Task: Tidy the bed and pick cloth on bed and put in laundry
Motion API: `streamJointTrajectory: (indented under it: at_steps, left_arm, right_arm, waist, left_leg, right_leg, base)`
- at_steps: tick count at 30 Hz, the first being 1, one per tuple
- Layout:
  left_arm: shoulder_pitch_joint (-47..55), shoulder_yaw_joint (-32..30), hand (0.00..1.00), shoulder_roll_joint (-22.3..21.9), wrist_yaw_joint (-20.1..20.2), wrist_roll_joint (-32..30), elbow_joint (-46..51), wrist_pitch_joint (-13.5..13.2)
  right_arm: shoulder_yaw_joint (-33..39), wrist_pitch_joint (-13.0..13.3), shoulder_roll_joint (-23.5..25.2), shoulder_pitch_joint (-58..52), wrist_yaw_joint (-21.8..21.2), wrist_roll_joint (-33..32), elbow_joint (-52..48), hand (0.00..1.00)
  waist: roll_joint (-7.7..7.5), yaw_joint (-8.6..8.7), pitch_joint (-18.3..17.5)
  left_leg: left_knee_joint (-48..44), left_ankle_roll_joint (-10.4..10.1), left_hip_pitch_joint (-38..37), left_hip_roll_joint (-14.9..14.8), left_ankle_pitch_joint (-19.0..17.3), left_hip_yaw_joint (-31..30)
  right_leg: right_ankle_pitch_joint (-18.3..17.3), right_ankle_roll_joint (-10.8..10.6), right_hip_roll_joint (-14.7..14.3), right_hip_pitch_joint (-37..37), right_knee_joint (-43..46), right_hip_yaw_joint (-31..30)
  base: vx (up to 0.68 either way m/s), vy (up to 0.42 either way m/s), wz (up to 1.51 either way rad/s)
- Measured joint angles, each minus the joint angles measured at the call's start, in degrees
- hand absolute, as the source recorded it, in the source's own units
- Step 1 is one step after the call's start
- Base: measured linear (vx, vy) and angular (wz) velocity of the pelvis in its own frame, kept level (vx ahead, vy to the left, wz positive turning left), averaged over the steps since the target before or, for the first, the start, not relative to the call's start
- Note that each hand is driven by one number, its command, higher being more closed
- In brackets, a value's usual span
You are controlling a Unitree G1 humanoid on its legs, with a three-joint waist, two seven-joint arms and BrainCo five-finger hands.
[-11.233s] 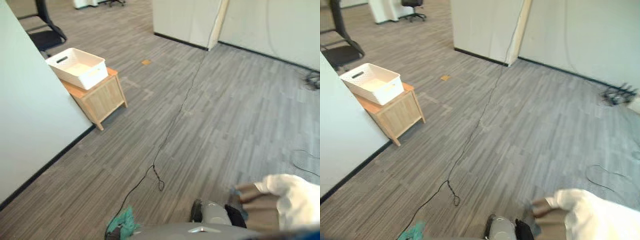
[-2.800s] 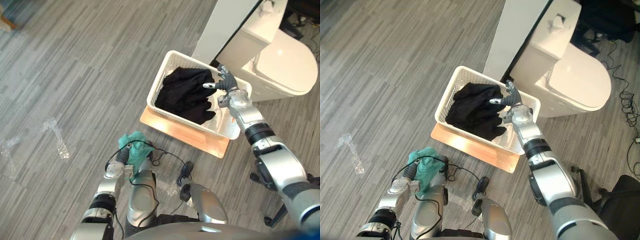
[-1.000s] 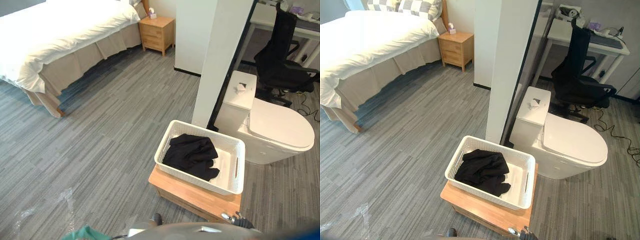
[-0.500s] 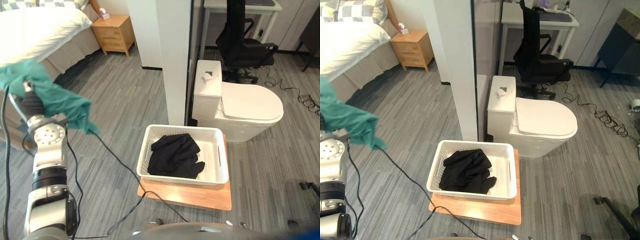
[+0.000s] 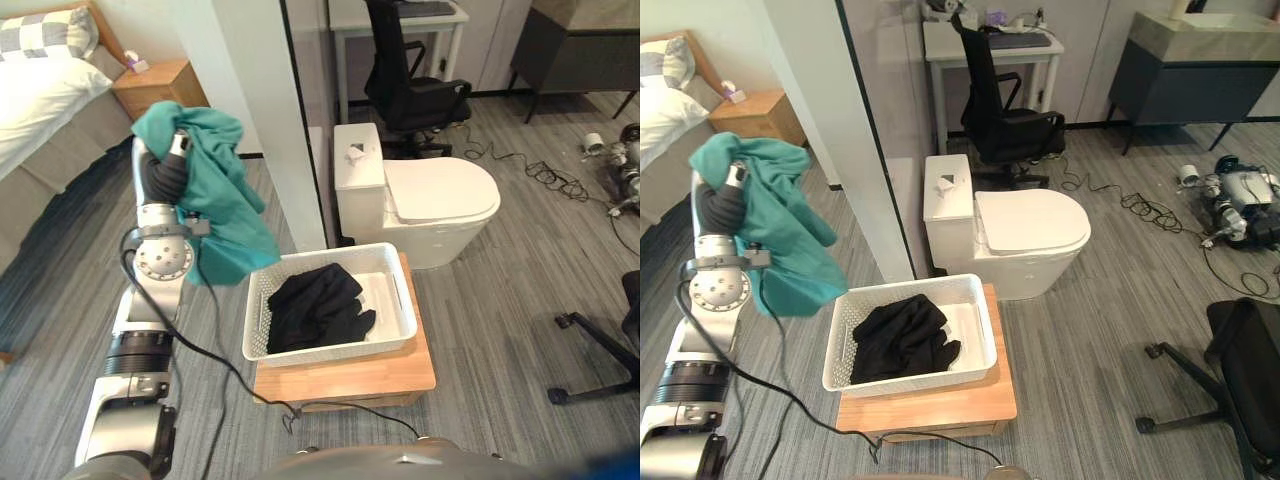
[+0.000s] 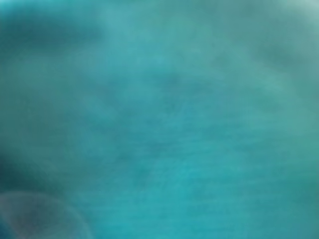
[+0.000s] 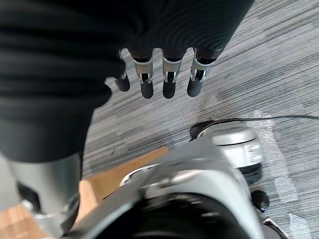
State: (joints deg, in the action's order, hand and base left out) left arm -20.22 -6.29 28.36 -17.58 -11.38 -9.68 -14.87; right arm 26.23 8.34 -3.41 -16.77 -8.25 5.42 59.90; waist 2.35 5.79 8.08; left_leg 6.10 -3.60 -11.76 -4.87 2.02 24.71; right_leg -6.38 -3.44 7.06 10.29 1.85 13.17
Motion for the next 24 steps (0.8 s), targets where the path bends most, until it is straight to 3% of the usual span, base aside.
streamJointTrajectory:
  at_steps: [6, 16, 24]
  left_arm:
    - [0.1, 5.0, 1.0, -1.5, 3.2, -0.6, 0.0, 0.2]
    - [3.3, 10.8, 1.0, -3.4, 6.1, -1.1, -2.9, 4.8]
    - [4.1, 13.8, 1.0, -6.1, 9.8, 4.2, -10.5, 9.6]
  right_arm:
    - [-3.1, -0.7, -1.1, -1.0, 0.0, 0.5, -0.4, 0.0]
    - [-6.8, -2.6, -2.4, 0.0, 0.6, 0.4, -0.4, 0.0]
    - [-11.7, -7.9, -4.1, 1.4, 0.3, -0.4, -1.5, 0.0]
  waist:
    - [-0.62, 0.93, -1.0]
    - [-0.94, 2.28, -2.2]
    - [-0.94, 2.86, -2.2]
  left_leg:
    - [0.0, -0.5, 0.9, -0.3, -0.1, 0.1]
    - [-0.2, -0.6, 0.7, -0.3, -0.5, 2.9]
    - [-0.1, -0.6, 0.4, -0.8, -0.5, 3.1]
  right_leg:
    - [0.2, 0.1, -0.4, -0.4, -1.2, -0.6]
    - [1.9, 0.1, -0.7, -0.2, -2.9, -2.2]
    - [1.9, 0.3, -1.2, -0.1, -2.8, -2.2]
  base:
    - [-0.05, -0.005, 0.0]
    - [0.08, 0.01, -0.13]
    - [-0.01, -0.031, -0.01]
